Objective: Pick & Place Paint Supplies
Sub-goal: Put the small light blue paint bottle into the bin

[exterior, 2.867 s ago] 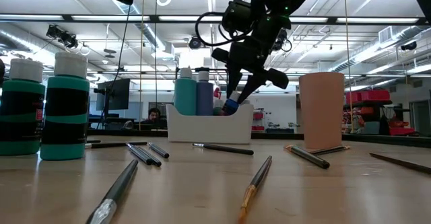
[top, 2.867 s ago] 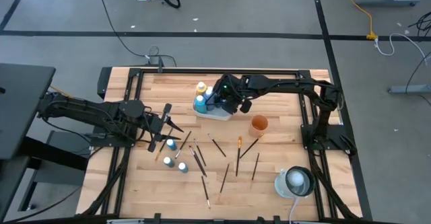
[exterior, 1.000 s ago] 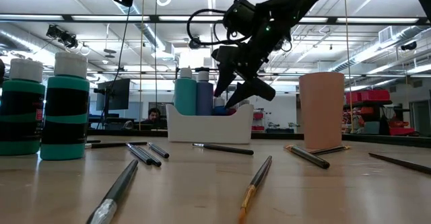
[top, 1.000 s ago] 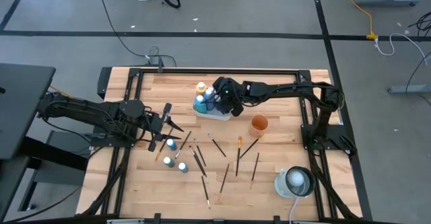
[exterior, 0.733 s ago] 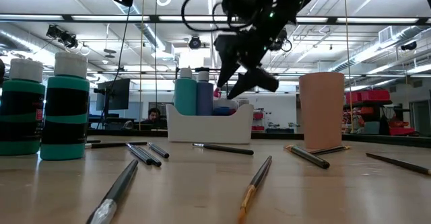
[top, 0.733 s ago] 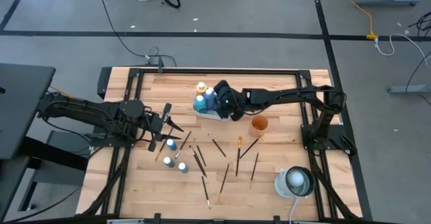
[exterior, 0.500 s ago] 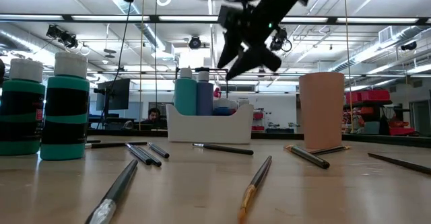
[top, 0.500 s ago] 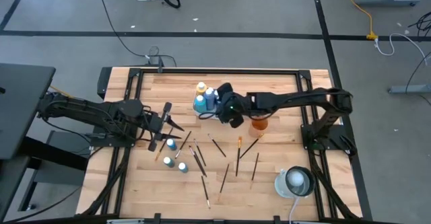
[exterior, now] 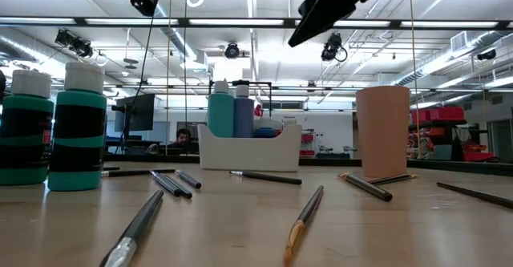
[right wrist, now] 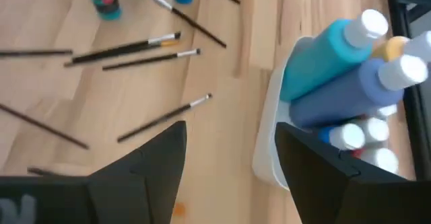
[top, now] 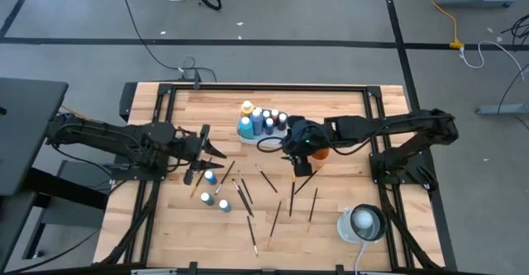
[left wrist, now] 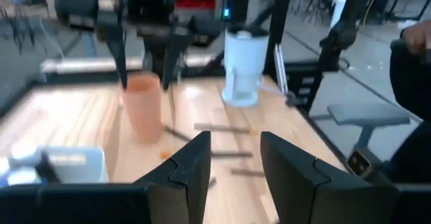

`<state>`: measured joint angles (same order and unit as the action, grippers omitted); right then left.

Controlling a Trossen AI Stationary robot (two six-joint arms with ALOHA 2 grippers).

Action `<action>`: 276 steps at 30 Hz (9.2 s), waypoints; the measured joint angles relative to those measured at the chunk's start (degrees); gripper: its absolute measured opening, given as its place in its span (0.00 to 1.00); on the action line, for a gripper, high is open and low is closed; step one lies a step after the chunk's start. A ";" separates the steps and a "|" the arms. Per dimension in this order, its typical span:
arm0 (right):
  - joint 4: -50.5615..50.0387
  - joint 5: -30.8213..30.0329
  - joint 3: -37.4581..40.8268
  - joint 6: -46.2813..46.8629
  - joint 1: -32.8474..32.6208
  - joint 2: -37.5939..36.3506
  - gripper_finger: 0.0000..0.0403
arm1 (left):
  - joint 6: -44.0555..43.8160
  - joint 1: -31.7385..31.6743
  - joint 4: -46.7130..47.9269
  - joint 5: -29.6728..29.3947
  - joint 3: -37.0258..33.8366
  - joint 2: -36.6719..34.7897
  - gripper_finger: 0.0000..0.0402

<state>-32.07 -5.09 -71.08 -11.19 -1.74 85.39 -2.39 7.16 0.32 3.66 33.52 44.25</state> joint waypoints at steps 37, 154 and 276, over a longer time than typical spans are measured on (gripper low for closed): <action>49.87 0.10 19.27 11.54 -0.27 -0.18 0.58 | -2.35 4.10 1.51 -7.28 0.00 13.88 0.52; 32.62 -13.96 19.29 16.80 -0.72 -0.05 0.58 | -1.83 -18.39 20.56 -18.51 25.88 45.97 0.35; 58.85 -2.65 19.17 15.18 9.97 21.16 0.03 | -16.49 22.03 36.04 -10.41 25.88 45.18 0.54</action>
<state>26.79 -7.74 -51.91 3.99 8.23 106.54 -18.87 29.19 36.36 -6.75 59.40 89.43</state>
